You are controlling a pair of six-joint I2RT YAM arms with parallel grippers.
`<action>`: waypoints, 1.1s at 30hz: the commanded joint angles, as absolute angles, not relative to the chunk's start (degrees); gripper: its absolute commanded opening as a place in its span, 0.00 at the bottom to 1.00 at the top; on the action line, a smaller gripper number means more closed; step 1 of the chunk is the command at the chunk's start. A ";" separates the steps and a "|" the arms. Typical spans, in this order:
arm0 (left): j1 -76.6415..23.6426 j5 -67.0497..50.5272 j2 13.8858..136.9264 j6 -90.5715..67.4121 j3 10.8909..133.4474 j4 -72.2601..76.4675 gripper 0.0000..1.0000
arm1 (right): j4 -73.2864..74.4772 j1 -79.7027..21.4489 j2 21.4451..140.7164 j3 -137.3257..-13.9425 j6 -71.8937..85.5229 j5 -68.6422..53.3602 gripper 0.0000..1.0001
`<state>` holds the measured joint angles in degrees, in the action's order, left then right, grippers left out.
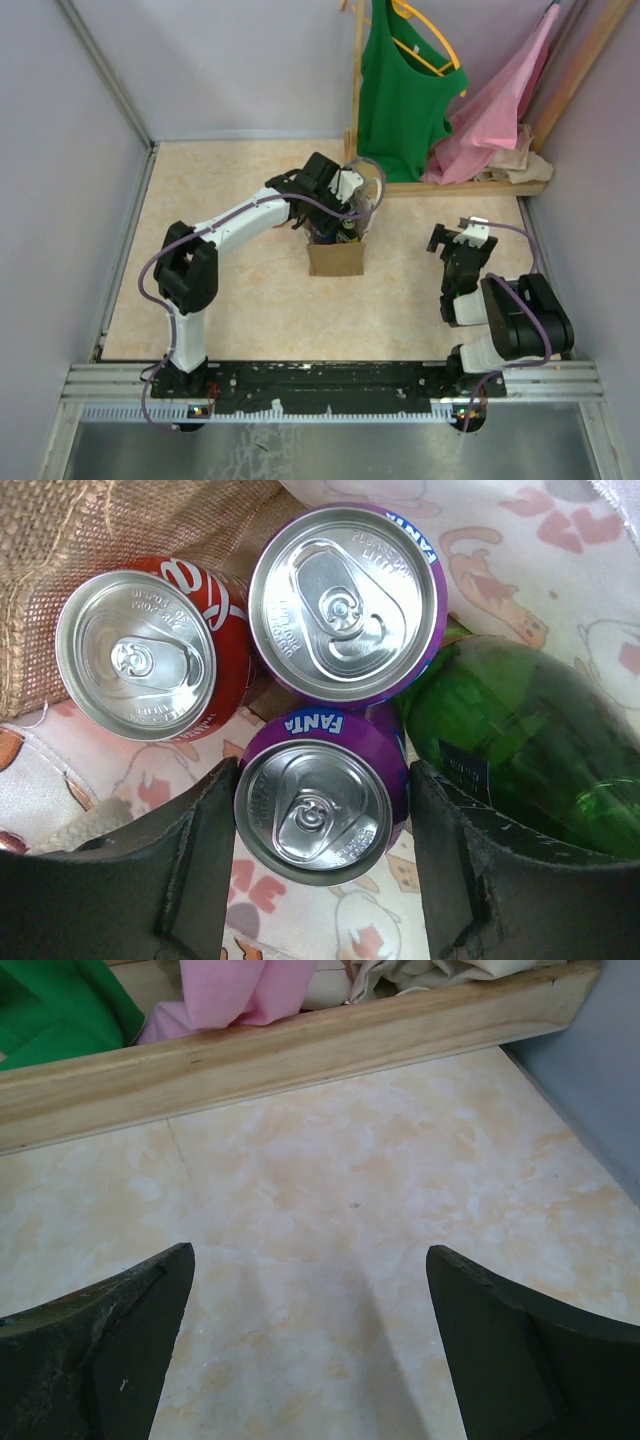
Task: Take the beverage out of the canvas bag
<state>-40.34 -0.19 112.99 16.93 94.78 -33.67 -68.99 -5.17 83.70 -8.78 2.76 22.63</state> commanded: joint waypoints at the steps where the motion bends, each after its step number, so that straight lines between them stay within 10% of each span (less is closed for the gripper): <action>1: -39.11 3.18 114.82 17.67 95.23 -36.77 0.16 | -71.54 -4.83 83.23 -9.83 2.88 23.01 0.99; 4: -39.11 2.72 114.38 17.64 96.82 -37.24 0.00 | -71.54 -4.78 83.23 -9.79 2.90 23.02 0.99; 33: -39.81 -5.14 103.95 24.10 116.58 -37.99 0.00 | -71.54 -4.83 83.23 -9.84 2.90 23.03 0.99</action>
